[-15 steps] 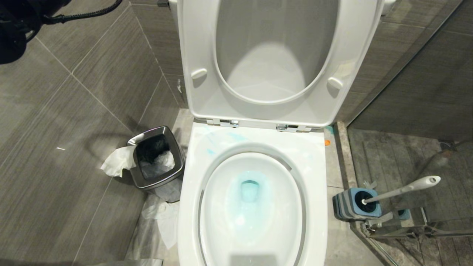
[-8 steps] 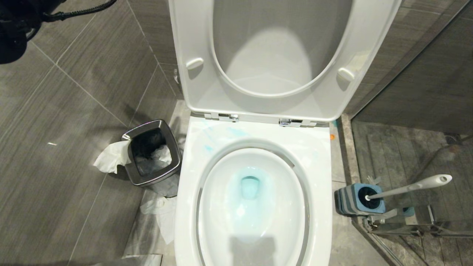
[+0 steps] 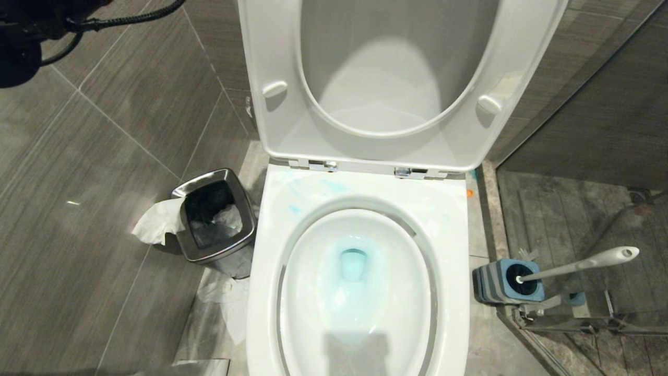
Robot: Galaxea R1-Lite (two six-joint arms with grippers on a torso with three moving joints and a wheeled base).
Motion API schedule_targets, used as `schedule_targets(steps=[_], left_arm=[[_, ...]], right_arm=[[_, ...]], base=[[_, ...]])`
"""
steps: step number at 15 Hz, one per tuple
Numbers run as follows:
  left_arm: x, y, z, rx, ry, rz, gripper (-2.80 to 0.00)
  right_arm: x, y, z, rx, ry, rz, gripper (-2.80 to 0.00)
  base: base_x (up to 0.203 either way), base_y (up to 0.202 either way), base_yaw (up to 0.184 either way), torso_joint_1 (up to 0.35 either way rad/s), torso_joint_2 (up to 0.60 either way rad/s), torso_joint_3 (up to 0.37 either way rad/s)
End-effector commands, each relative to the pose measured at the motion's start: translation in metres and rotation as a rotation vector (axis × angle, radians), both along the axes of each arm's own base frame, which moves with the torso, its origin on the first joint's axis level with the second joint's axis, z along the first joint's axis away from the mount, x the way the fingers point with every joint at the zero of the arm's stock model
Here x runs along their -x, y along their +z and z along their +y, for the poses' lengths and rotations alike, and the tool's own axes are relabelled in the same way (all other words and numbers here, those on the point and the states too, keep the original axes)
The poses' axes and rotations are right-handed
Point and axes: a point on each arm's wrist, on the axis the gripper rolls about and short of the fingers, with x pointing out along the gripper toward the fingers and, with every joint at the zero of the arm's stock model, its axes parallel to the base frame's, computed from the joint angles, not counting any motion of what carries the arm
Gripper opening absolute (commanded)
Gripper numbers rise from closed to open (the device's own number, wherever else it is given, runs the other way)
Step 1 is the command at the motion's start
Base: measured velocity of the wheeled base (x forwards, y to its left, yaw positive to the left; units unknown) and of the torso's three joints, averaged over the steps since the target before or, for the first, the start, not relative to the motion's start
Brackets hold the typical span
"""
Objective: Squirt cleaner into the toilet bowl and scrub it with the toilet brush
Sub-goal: Flush the toilet
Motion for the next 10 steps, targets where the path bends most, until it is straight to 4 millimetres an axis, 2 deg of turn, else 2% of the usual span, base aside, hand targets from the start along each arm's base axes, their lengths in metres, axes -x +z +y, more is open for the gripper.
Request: schedule_targets(steps=[1,10], left_arm=[[-0.006,-0.006,-0.006,-0.016,-0.023,0.023,-2.80],[-0.023,-0.019,-0.011,-0.056,-0.007,0.048,-2.80]], right_arm=[[0.000,0.000,0.000,0.000,0.001,0.000,-2.80],[0.000,0.000,0.000,0.000,0.001,0.000,-2.80]], base=[[0.000,0.000,0.000,0.000,0.00,0.000],[0.000,0.000,0.000,0.000,0.00,0.000]])
